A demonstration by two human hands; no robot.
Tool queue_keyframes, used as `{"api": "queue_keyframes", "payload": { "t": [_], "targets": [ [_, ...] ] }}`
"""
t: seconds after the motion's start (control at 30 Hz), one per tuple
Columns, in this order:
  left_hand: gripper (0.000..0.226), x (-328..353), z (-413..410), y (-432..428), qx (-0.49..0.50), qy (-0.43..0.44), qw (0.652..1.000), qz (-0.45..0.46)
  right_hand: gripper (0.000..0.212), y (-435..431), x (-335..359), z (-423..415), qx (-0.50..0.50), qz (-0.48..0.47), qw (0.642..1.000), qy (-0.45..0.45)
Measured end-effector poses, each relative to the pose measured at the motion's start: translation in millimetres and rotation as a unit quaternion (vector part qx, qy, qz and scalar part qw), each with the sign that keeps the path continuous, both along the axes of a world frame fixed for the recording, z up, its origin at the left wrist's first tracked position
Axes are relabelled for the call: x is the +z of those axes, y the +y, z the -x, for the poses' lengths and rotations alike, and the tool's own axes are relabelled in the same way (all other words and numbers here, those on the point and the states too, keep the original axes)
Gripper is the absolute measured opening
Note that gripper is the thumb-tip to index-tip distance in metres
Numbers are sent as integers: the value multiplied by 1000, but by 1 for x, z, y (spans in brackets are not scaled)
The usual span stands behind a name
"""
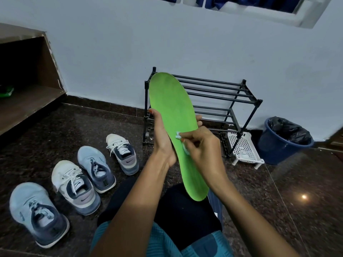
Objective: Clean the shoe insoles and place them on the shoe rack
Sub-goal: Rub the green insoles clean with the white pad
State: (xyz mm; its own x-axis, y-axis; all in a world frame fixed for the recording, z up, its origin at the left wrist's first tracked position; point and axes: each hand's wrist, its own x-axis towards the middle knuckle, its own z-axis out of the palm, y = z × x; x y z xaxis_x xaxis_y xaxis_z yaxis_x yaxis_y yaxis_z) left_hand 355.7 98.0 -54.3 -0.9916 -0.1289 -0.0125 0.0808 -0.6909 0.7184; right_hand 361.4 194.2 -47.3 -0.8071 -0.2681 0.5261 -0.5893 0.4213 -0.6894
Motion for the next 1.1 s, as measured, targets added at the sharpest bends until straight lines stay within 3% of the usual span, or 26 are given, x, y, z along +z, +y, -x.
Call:
{"api": "queue_keyframes", "payload": {
  "t": [0.17, 0.4, 0.7, 0.9, 1.1],
  "targets": [
    [98, -1, 0, 4, -10, -2, 1000, 5, 16, -2, 2, 12, -51, -19, 997, 47],
    [100, 0, -1, 0, -15, 9, 1000, 0, 19, -1, 0, -10, 25, 24, 998, -51],
    [101, -1, -1, 3, -20, 1, 1000, 10, 19, -4, 0, 9, -41, -4, 999, 8],
    [99, -1, -1, -1, 2, 12, 1000, 3, 18, -3, -1, -9, 31, 35, 996, -73],
    [99, -1, 0, 1, -5, 10, 1000, 1, 20, -3, -1, 0, -21, -3, 1000, 9]
  ]
}}
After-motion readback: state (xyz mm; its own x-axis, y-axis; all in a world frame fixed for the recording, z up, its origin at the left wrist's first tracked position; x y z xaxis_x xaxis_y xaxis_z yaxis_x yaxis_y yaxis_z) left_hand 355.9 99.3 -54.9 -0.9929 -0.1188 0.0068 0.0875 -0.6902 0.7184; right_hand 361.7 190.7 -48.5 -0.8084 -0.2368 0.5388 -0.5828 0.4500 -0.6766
